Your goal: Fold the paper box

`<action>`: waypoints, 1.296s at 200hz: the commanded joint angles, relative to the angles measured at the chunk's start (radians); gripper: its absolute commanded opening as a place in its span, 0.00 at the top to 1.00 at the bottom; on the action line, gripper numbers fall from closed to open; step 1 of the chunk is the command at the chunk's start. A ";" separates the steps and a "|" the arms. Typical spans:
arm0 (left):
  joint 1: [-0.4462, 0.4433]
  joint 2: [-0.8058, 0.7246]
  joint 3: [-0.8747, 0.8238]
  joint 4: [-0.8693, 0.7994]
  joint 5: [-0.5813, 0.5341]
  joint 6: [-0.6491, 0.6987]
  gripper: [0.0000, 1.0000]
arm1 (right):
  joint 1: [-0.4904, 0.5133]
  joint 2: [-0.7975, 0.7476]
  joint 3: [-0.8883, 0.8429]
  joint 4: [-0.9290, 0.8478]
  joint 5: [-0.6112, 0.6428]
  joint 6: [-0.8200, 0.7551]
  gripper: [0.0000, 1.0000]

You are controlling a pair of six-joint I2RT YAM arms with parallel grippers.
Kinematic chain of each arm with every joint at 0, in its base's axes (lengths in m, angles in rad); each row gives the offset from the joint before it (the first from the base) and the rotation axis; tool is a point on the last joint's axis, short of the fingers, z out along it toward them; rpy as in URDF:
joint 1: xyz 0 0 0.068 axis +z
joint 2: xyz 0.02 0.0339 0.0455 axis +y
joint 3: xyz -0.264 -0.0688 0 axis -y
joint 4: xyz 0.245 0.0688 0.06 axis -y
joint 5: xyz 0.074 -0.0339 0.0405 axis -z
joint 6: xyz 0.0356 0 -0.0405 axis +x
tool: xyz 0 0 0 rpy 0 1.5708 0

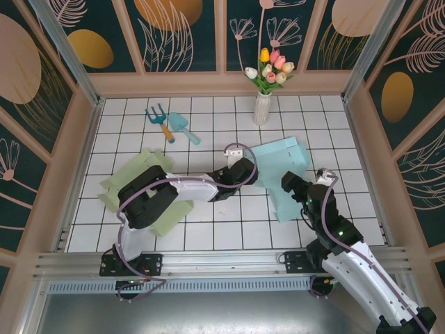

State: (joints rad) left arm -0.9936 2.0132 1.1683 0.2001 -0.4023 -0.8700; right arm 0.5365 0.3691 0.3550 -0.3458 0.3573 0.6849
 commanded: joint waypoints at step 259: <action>-0.002 -0.392 -0.349 0.304 -0.370 0.351 1.00 | 0.005 -0.010 -0.009 0.162 -0.172 -0.120 0.14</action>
State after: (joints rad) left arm -0.9951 1.7889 0.9321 0.3744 -0.6029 -0.7437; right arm 0.5369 0.3691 0.3443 -0.2825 0.2340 0.6300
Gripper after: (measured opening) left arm 0.057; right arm 0.894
